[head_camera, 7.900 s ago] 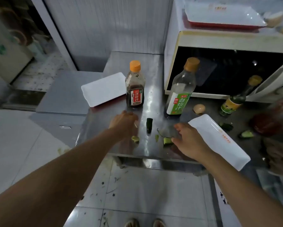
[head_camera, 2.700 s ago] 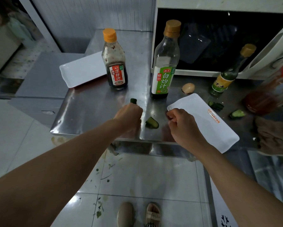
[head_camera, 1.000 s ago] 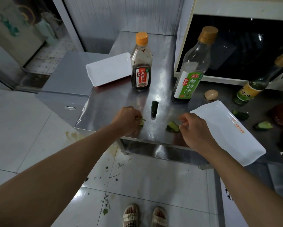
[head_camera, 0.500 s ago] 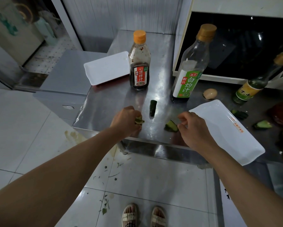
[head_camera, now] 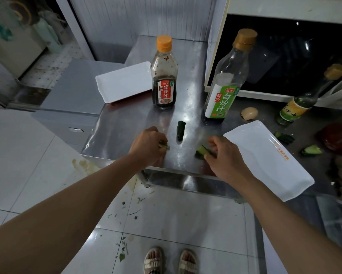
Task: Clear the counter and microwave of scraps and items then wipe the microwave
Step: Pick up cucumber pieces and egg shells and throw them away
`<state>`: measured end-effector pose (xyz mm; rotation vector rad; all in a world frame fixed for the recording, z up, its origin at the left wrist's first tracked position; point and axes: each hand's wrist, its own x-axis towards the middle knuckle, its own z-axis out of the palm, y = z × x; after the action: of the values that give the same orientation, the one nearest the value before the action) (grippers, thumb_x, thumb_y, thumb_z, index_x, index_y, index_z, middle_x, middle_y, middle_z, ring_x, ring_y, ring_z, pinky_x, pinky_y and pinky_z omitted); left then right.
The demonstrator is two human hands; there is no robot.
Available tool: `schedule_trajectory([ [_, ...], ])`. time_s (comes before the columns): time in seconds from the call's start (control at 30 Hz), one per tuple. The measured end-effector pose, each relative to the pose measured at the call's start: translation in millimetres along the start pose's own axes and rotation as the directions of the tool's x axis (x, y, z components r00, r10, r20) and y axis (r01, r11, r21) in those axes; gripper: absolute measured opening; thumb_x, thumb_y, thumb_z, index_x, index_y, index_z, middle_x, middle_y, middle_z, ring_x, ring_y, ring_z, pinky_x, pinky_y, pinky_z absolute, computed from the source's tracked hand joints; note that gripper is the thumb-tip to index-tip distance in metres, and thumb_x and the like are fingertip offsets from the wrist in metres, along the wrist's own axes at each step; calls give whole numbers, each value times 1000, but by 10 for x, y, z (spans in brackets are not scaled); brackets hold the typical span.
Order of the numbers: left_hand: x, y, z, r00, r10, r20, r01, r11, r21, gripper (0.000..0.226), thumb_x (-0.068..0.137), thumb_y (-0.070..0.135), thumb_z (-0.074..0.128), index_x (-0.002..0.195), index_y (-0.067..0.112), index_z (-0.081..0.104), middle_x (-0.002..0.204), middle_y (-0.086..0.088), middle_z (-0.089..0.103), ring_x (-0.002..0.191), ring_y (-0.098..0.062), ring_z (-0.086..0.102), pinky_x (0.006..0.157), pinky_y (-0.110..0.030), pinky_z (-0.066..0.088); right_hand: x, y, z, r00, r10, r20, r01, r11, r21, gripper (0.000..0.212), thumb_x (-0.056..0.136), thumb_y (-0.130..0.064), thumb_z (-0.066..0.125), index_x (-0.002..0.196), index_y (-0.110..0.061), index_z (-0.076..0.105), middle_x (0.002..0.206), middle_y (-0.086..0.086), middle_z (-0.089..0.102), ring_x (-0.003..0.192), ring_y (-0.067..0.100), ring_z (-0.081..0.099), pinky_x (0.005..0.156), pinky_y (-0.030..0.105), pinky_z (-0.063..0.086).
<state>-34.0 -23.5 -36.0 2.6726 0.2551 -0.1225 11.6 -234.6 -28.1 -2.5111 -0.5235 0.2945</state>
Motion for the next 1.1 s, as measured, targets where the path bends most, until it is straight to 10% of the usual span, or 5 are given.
schedule_trajectory([
  [0.53, 23, -47, -146, 995, -10, -99, -4, 991, -133, 25, 83, 12, 59, 104, 15, 71, 101, -4, 66, 85, -13, 59, 74, -18, 43, 139, -55, 270, 998, 60, 20, -56, 985, -163, 34, 84, -13, 64, 116, -9, 54, 120, 11, 48, 112, 25, 46, 89, 28, 35],
  [1.1, 78, -292, -369, 991, -6, -131, -13, 989, -149, 23, 88, 10, 55, 106, 13, 68, 100, -6, 59, 82, -13, 51, 71, -20, 36, 568, -637, 491, 974, 149, -168, -145, 989, 38, 26, 88, -16, 57, 113, -11, 52, 118, 10, 48, 107, 25, 50, 87, 36, 44],
])
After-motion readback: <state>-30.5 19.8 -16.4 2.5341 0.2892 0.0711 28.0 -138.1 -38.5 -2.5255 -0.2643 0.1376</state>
